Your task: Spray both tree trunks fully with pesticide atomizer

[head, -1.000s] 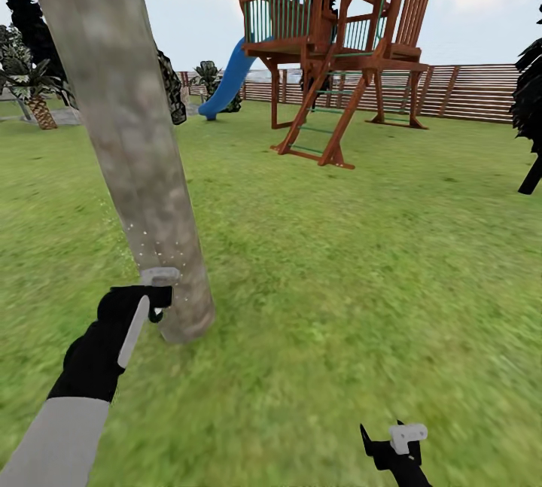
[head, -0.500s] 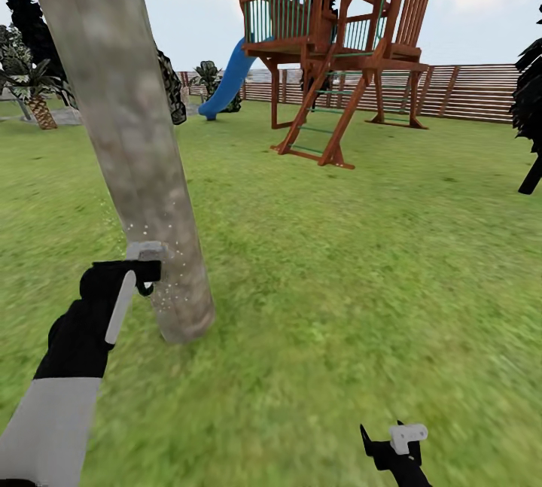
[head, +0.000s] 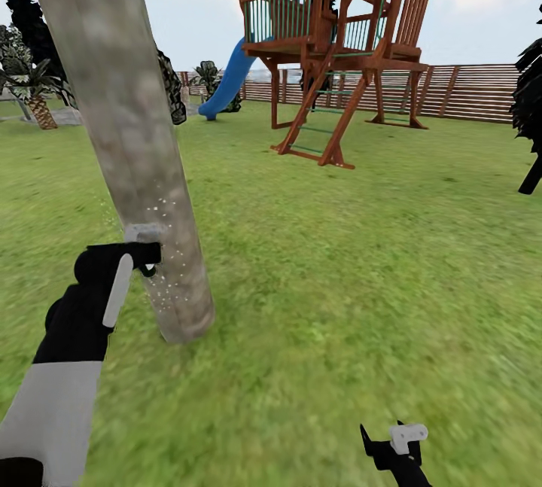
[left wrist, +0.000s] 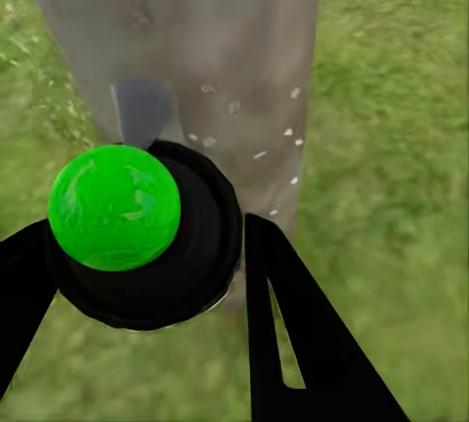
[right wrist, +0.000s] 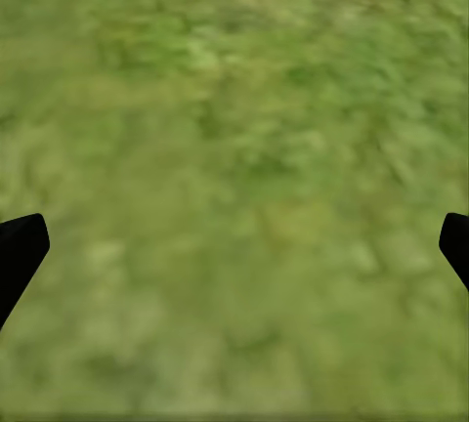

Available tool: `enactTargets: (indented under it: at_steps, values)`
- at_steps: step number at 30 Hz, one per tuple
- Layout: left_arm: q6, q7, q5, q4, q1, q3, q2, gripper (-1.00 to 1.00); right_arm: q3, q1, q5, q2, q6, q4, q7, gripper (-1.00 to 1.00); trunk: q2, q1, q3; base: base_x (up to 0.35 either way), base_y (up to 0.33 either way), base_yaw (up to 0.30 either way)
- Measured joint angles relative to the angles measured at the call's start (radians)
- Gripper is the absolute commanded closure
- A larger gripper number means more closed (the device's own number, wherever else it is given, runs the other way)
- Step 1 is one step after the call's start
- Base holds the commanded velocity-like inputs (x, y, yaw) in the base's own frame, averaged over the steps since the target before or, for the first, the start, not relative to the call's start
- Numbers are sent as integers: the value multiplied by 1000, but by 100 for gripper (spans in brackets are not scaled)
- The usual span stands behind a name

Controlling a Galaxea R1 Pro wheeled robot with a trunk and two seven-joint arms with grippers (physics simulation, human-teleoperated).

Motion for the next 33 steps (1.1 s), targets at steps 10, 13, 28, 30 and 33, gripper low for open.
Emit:
enactTargets:
  at_steps: [10, 13, 28, 30, 33]
  values:
    - [2, 0, 6, -8, 11, 88, 74, 100, 0, 0, 0, 0, 0, 0, 1, -100, 0, 0, 0, 0, 0, 0]
    - [1, 0, 1, 21, 1, 102, 93, 100, 0, 0, 0, 0, 0, 0, 1, -100, 0, 0, 0, 0, 0, 0]
    - [-115, -1, 11, 271, 56, 90, 104, 100, 1, 0, 0, 0, 0, 0, 1, -100, 0, 0, 0, 0, 0, 0]
    - [-209, -1, 12, 365, 64, 90, 83, 100, 0, 0, 0, 0, 0, 0, 1, -100, 0, 0, 0, 0, 0, 0]
    - [-412, 0, -2, 542, 66, 91, 57, 100, 0, 1, 0, 0, 0, 0, 0, -100, 0, 0, 0, 0, 0, 0]
